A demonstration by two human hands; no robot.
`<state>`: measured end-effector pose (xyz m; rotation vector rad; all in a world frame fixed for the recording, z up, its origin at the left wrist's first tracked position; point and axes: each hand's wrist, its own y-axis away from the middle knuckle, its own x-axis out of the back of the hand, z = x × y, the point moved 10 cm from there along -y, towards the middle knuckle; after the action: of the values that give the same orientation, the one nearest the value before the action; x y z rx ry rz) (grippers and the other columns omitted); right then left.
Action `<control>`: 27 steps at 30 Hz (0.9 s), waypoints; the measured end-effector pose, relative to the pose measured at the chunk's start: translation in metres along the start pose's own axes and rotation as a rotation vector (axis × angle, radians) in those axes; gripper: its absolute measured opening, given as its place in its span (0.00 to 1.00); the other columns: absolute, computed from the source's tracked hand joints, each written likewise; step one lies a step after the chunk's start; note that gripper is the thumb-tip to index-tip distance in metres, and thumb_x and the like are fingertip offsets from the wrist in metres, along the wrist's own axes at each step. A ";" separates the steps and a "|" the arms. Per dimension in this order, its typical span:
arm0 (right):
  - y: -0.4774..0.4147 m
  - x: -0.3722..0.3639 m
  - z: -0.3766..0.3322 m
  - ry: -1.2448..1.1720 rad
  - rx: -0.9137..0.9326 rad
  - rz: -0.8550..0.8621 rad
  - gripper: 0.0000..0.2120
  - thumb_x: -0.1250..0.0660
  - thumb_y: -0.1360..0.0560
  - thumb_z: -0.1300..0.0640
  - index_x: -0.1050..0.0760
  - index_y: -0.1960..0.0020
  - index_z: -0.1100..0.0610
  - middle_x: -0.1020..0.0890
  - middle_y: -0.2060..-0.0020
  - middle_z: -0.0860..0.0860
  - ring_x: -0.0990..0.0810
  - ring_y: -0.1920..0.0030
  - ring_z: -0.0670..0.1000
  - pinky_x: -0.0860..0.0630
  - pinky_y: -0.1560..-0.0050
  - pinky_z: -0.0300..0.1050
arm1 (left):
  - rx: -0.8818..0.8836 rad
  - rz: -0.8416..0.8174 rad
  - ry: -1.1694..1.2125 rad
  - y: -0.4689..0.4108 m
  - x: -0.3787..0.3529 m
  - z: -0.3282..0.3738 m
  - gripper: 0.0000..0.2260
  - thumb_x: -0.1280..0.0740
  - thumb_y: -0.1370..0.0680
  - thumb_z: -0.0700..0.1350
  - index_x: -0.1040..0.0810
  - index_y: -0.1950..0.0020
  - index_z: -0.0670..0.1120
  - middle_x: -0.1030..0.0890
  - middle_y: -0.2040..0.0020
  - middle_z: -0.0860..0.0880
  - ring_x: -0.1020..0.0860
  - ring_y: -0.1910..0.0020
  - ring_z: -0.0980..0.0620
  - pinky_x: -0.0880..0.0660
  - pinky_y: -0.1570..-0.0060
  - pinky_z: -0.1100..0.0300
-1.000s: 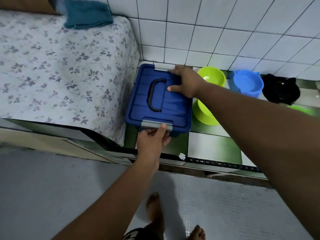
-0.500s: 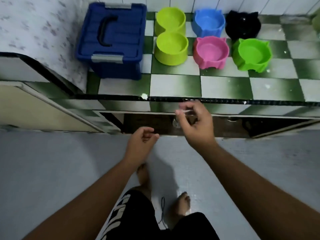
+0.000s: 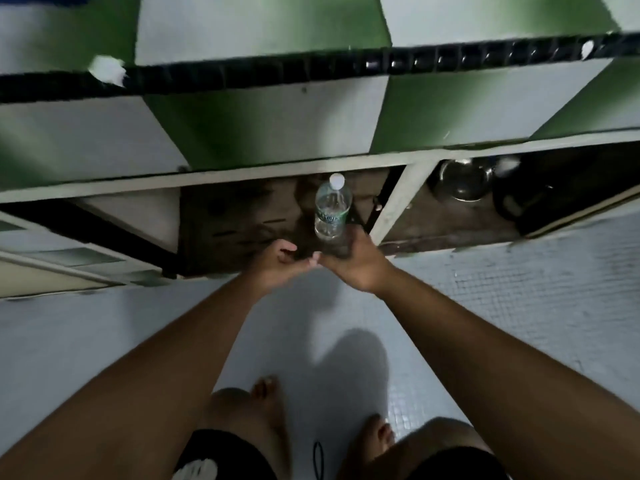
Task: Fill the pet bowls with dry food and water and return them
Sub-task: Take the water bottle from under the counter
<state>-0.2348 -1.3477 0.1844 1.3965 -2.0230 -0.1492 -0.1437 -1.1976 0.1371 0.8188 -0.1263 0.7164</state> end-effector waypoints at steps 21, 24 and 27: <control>-0.149 0.015 0.042 -0.248 0.221 0.315 0.30 0.31 0.30 0.35 0.30 0.34 0.48 0.20 0.40 0.47 0.20 0.40 0.49 0.22 0.38 0.53 | -0.297 -0.147 -0.056 -0.229 -0.067 -0.013 0.49 0.18 0.40 0.66 0.34 0.24 0.55 0.26 0.27 0.53 0.26 0.31 0.53 0.28 0.32 0.50; -0.130 0.015 0.040 -0.221 0.243 0.352 0.24 0.30 0.27 0.40 0.29 0.35 0.48 0.21 0.40 0.47 0.22 0.39 0.48 0.22 0.39 0.49 | -0.317 -0.169 -0.060 -0.216 -0.065 -0.015 0.41 0.18 0.38 0.61 0.27 0.28 0.53 0.20 0.34 0.53 0.22 0.35 0.52 0.25 0.38 0.56; -0.098 0.009 0.037 -0.257 0.256 0.347 0.22 0.29 0.25 0.44 0.29 0.35 0.50 0.21 0.41 0.49 0.22 0.40 0.47 0.22 0.38 0.47 | -0.325 -0.187 -0.003 -0.179 -0.067 -0.013 0.30 0.18 0.32 0.43 0.26 0.34 0.52 0.19 0.42 0.58 0.20 0.40 0.55 0.24 0.42 0.59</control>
<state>-0.1807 -1.4070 0.1165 1.1951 -2.5390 0.0904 -0.0842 -1.3070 -0.0080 0.5122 -0.1617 0.5013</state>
